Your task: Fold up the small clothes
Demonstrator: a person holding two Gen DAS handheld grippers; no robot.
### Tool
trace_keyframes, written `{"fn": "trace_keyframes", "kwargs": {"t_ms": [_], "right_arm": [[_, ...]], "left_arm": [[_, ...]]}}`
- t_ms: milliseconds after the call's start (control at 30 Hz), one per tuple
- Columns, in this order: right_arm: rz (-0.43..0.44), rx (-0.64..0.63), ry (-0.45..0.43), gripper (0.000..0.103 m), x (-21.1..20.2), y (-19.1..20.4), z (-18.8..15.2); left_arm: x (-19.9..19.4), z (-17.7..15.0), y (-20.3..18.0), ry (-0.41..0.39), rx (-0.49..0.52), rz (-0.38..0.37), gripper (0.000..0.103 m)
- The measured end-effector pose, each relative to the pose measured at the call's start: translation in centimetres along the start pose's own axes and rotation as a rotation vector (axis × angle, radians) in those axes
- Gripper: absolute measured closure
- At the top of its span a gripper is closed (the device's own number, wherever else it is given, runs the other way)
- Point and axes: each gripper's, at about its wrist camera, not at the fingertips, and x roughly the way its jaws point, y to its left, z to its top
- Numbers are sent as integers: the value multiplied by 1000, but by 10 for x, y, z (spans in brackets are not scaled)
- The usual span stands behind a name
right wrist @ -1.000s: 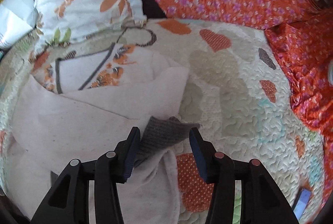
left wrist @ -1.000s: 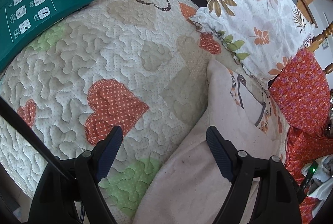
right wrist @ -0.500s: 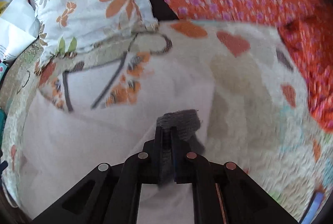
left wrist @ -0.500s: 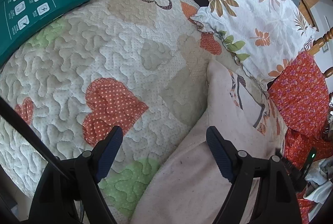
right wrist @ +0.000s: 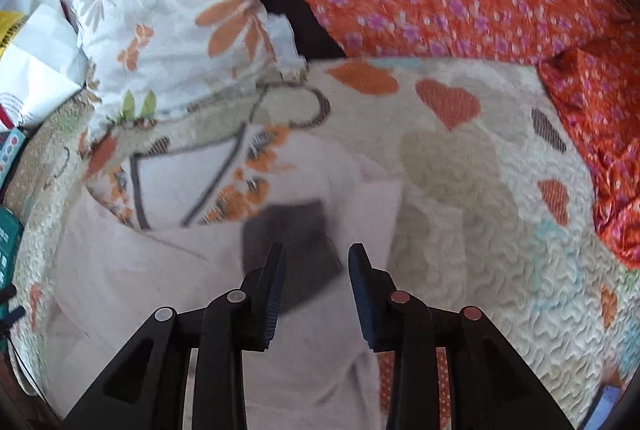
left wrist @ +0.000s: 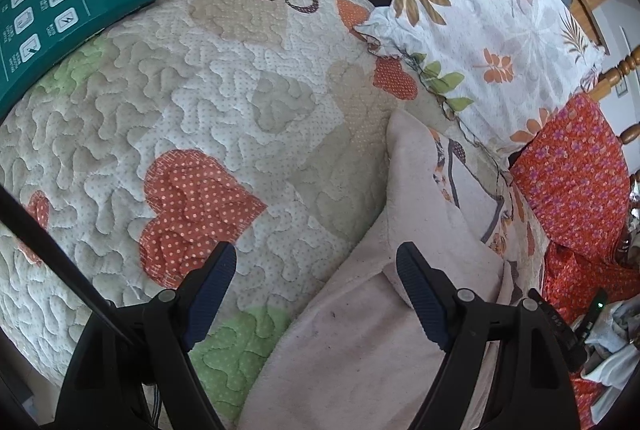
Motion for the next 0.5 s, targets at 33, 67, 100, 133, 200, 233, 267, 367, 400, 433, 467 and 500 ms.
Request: {"fn": "trace_keyframes", "kwargs": {"t_ms": [33,67,100,133,200,233,267,367,400,433,467,500], "right_arm": [[-8,-1,10,68,4,-2,-2],[-14,2,21,68,12,-3,-4],[-12,11,28,68,17,-4,-4],[-6,22,32,68,24,-4,-4],[-12,19,57,79,35,-1,-5],[-21,20,71,92,38,1,-6],[-18,23,76,95,38,1,-6],[-11,37,32,96,14,-4,-8],[-14,39,22,96,6,-7,-9],[-27,50,11,96,-2,-13,-13],[-59,63,4,96,-10,-20,-17],[-85,70,6,96,-13,-26,-21]], "left_arm": [[1,-1,-2,4,7,4,22],[3,-2,-3,8,13,8,22],[4,-3,-4,13,17,11,22],[6,-4,-5,19,21,14,22],[7,-5,-5,22,28,23,22],[8,-5,-5,23,31,29,22],[9,-4,-5,24,32,33,22],[9,-4,-2,27,25,25,22],[8,-4,-1,26,26,23,22],[7,-4,-1,24,29,23,22],[6,-4,-1,21,30,21,22],[5,-5,-1,19,32,19,22]]}}
